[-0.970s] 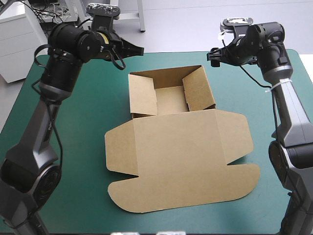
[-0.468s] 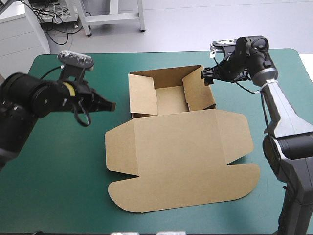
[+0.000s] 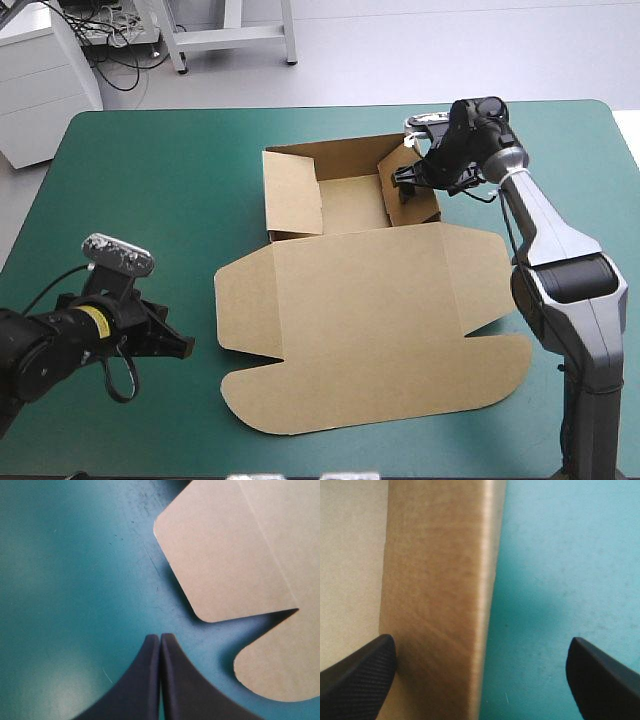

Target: Fold the box

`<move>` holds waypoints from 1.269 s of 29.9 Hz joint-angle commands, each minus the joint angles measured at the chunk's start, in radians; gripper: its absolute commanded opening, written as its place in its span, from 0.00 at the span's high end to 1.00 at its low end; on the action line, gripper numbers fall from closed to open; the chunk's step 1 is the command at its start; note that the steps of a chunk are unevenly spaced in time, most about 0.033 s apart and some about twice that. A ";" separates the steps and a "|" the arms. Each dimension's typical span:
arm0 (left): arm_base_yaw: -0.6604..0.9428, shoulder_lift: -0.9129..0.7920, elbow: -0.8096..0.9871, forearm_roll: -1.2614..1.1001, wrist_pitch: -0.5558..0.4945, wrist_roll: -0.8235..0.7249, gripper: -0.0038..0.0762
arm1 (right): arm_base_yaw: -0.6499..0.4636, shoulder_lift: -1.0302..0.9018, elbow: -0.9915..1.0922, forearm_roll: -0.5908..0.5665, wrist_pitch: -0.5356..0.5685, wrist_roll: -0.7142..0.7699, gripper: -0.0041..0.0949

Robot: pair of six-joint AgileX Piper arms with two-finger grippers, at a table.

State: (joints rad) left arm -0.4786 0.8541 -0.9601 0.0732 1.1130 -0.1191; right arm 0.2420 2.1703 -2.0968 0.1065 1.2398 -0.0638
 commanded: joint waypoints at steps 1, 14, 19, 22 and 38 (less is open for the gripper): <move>-0.004 -0.074 0.071 0.006 -0.106 0.000 0.99 | 0.017 -0.056 -0.023 -0.032 0.007 -0.015 0.10; -0.004 -0.225 0.251 0.006 -0.192 -0.003 0.99 | 0.020 -0.048 -0.023 -0.013 0.007 -0.022 0.92; -0.004 -0.231 0.261 0.006 -0.190 -0.003 0.99 | 0.020 -0.048 -0.023 0.031 0.007 -0.032 0.97; -0.004 -0.231 0.261 0.006 -0.196 -0.003 0.99 | 0.018 -0.055 -0.023 0.026 0.007 -0.033 0.97; -0.004 -0.231 0.261 0.006 -0.220 -0.003 0.99 | -0.426 -0.348 -0.023 -0.107 0.007 -0.059 0.98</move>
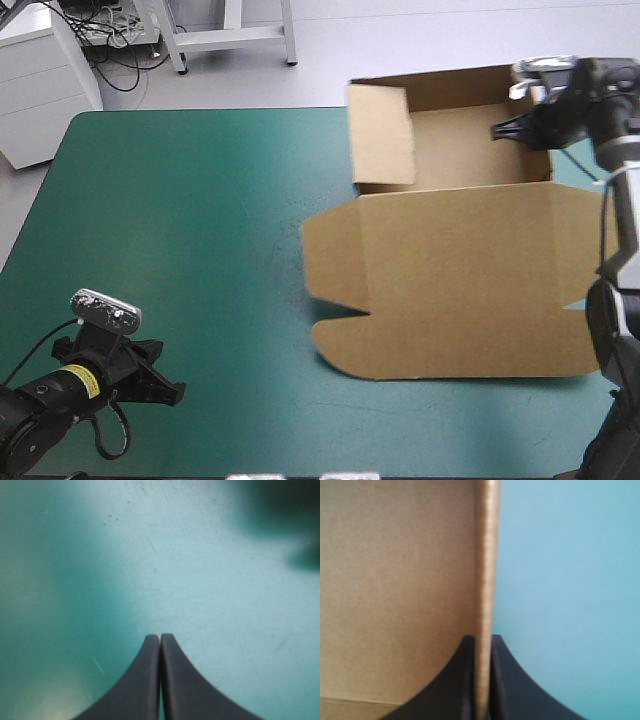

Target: Fold the box

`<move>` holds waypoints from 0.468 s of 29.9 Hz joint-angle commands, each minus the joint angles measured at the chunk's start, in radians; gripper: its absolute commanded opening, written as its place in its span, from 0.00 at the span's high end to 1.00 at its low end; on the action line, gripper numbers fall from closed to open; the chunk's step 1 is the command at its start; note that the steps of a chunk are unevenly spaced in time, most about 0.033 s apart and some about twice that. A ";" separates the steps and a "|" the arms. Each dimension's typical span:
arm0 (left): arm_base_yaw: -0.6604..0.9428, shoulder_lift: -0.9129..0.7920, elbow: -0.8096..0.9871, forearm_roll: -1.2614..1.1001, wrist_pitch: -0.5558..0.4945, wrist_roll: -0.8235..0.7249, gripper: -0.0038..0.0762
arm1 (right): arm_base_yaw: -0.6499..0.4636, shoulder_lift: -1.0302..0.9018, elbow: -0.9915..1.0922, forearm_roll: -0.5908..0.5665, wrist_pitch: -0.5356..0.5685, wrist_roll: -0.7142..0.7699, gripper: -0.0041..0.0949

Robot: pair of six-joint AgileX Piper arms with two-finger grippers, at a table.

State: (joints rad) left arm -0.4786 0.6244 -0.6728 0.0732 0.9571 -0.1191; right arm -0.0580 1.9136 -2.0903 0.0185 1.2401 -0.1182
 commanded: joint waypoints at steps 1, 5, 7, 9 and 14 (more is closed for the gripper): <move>-0.004 -0.001 -0.027 0.006 -0.070 -0.003 0.99 | -0.180 -0.093 -0.030 -0.006 0.007 -0.005 0.98; -0.004 -0.001 -0.027 0.006 -0.071 -0.003 0.99 | -0.352 -0.081 -0.030 0.037 0.007 -0.005 0.98; -0.004 -0.001 -0.027 0.002 -0.071 -0.003 0.99 | -0.418 -0.067 -0.030 0.035 0.007 -0.005 0.98; -0.004 -0.001 -0.027 0.002 -0.071 -0.003 0.99 | -0.468 -0.048 -0.030 0.035 0.003 -0.005 0.98; -0.004 -0.001 -0.027 0.002 -0.071 -0.003 0.99 | -0.534 0.010 -0.030 0.037 0.007 -0.003 0.98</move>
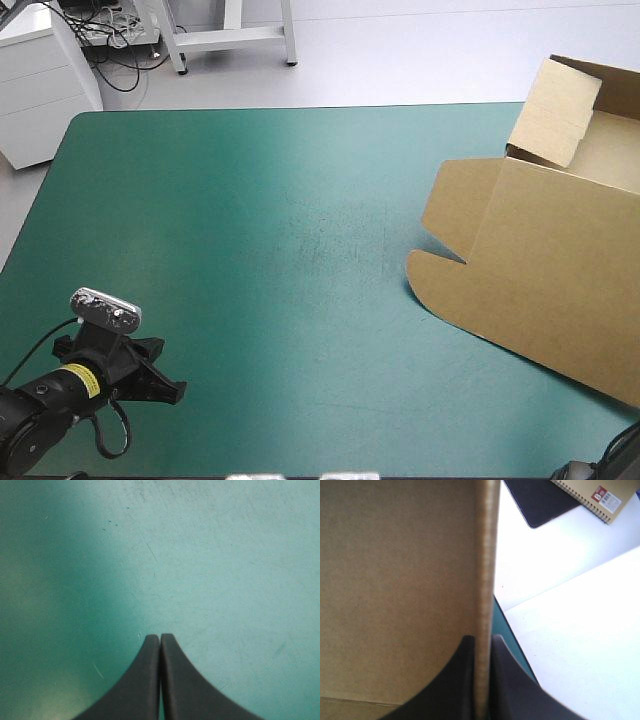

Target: Fold the box

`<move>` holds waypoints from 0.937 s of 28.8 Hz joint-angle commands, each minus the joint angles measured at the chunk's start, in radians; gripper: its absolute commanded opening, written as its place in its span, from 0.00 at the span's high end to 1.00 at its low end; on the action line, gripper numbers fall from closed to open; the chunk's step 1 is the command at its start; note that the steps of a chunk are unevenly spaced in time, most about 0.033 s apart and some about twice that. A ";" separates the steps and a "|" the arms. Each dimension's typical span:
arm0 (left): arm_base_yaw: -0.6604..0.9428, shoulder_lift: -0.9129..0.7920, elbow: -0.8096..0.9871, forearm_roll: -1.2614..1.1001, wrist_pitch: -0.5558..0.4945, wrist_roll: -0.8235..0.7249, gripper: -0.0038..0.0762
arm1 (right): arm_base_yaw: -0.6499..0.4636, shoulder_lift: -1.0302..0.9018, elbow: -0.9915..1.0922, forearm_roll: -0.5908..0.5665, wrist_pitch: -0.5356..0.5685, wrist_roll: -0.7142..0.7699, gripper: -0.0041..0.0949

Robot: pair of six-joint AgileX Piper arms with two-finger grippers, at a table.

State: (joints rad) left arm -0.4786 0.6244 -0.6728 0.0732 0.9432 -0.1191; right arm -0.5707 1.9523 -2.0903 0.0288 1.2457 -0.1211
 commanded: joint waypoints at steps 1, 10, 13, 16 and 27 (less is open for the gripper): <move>-0.004 -0.001 -0.027 0.002 -0.057 -0.003 0.99 | -0.024 -0.016 -0.029 0.025 0.001 0.002 0.98; -0.004 -0.001 -0.027 0.002 -0.057 -0.003 0.99 | -0.025 0.071 -0.029 0.017 0.001 -0.001 0.78; -0.004 -0.001 -0.027 0.002 -0.059 -0.003 0.99 | -0.025 0.071 -0.029 0.007 0.001 -0.001 0.61; -0.004 -0.001 -0.027 0.002 -0.070 -0.003 0.99 | -0.025 0.071 -0.029 -0.014 0.001 0.008 0.46; -0.004 -0.001 -0.027 0.002 -0.068 -0.003 0.99 | -0.025 -0.071 -0.029 0.010 0.001 0.037 0.21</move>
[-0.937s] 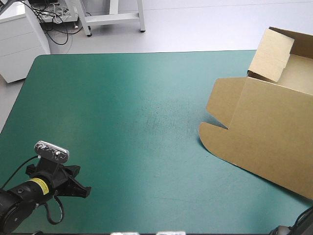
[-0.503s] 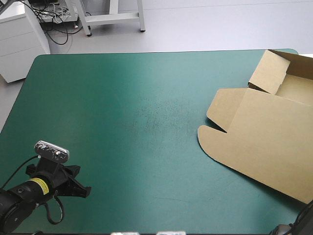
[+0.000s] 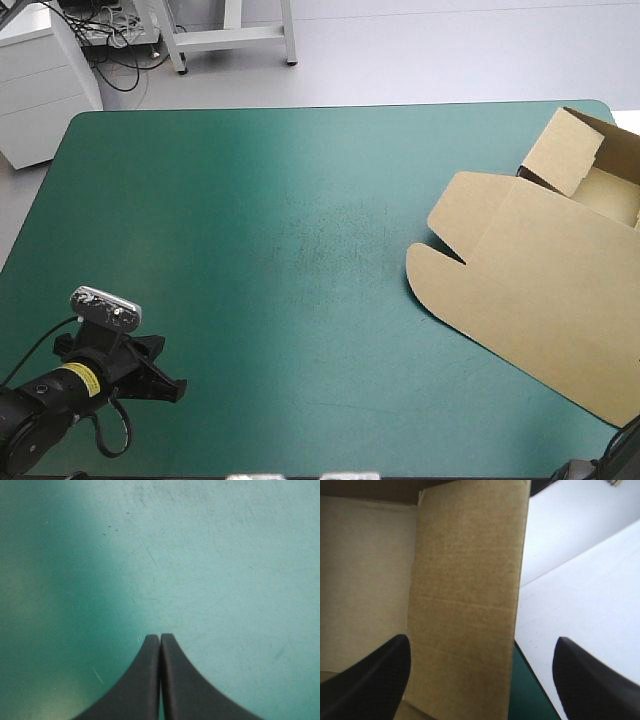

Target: Fold the box

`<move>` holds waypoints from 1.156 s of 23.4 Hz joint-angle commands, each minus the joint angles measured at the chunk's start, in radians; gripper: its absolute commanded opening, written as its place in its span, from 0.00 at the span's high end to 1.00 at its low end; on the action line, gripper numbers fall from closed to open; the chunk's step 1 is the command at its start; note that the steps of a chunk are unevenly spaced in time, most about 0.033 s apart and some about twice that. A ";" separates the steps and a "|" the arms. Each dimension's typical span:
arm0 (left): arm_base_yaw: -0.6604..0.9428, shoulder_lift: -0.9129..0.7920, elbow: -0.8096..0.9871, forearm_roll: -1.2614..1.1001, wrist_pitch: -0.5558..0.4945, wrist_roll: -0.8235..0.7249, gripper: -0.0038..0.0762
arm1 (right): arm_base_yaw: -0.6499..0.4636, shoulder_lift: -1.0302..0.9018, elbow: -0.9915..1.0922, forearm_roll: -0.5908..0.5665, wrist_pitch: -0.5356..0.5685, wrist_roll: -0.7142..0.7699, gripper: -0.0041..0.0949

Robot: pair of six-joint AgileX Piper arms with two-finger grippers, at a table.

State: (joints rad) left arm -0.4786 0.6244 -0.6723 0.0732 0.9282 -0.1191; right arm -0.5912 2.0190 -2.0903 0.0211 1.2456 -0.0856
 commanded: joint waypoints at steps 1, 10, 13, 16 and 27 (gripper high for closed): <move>-0.004 -0.001 -0.027 0.002 -0.053 -0.003 0.99 | -0.005 -0.159 -0.029 0.054 0.001 0.001 0.22; -0.004 -0.001 -0.027 0.002 -0.049 -0.003 0.99 | 0.080 -0.425 0.145 0.167 0.003 -0.089 0.97; -0.004 -0.001 -0.027 0.002 -0.049 0.002 0.99 | 0.191 -0.535 0.285 0.172 0.001 -0.104 0.96; -0.004 -0.001 -0.027 0.002 -0.048 0.004 0.99 | 0.362 -0.663 0.436 0.211 -0.058 -0.140 0.96; -0.004 -0.145 0.104 -0.009 -0.099 0.009 0.99 | 0.746 -1.172 1.056 0.216 -0.406 -0.268 0.96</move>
State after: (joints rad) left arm -0.4786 0.5189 -0.5667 0.0700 0.9007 -0.1124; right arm 0.1492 0.9420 -1.0895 0.2322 0.9655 -0.3183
